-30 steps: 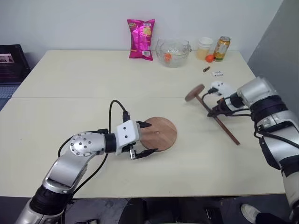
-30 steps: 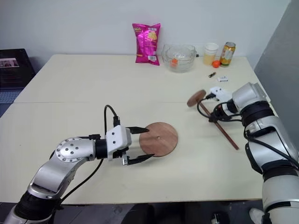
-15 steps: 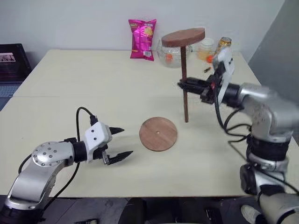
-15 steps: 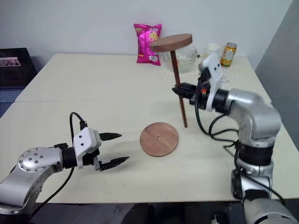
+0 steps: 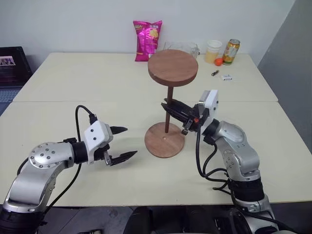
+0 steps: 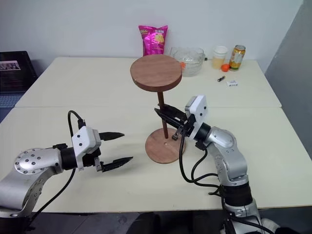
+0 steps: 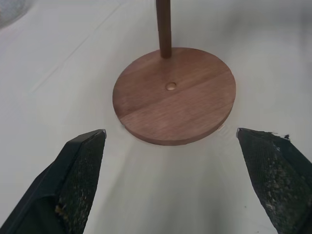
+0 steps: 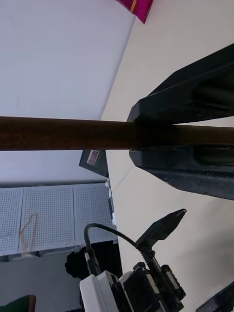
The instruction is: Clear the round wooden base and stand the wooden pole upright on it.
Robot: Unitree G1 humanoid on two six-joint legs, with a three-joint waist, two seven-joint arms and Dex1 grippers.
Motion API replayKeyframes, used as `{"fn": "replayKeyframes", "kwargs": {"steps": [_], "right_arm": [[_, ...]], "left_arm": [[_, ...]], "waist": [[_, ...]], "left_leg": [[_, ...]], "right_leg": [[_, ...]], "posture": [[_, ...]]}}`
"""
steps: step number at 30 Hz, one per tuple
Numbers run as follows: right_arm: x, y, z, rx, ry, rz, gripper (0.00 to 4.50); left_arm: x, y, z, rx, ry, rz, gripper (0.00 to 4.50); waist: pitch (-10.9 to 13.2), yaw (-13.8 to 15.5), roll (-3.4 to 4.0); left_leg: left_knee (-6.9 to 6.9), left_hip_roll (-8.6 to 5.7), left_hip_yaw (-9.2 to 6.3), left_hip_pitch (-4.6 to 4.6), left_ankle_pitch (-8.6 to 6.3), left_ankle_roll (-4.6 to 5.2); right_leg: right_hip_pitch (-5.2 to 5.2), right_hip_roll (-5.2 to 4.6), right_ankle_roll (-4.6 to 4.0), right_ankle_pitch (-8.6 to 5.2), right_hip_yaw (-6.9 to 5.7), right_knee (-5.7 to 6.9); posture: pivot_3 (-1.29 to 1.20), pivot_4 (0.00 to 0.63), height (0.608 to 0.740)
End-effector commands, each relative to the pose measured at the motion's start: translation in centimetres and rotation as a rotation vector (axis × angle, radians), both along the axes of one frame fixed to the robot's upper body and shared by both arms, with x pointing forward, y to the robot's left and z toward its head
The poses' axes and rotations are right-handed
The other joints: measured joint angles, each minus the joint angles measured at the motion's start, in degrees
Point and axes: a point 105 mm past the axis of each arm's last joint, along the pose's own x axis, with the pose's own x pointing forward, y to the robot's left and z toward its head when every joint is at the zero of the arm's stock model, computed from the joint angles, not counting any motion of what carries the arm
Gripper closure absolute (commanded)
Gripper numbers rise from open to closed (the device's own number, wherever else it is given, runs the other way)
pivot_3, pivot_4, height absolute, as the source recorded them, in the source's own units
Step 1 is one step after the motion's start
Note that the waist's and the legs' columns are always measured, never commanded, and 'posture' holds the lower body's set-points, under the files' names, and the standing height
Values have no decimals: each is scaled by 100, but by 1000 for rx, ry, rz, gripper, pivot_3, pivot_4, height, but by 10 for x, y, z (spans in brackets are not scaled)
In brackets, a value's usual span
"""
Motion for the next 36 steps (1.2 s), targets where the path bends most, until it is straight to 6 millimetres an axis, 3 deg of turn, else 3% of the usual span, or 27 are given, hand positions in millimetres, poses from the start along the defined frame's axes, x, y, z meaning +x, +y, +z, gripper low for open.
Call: {"fn": "replayKeyframes", "kwargs": {"steps": [1, 36], "right_arm": [[-5, 6, 6, 12, -62, 25, 4266], [2, 7, -29, -75, -35, 17, 4266]], "left_arm": [[-1, -6, 5, 0, -26, -43, 0], [-3, 0, -13, 12, 13, -65, 0]], "waist": [[0, -1, 0], [0, 3, 0]], "left_leg": [[0, 1, 0, -1, 0, 0], [0, 0, 0, -1, 0, 0]], "right_leg": [[0, 0, 0, 0, 0, 0], [1, 0, 0, 0, 1, -2]], "posture": [[0, 150, 740], [0, 150, 740]]}}
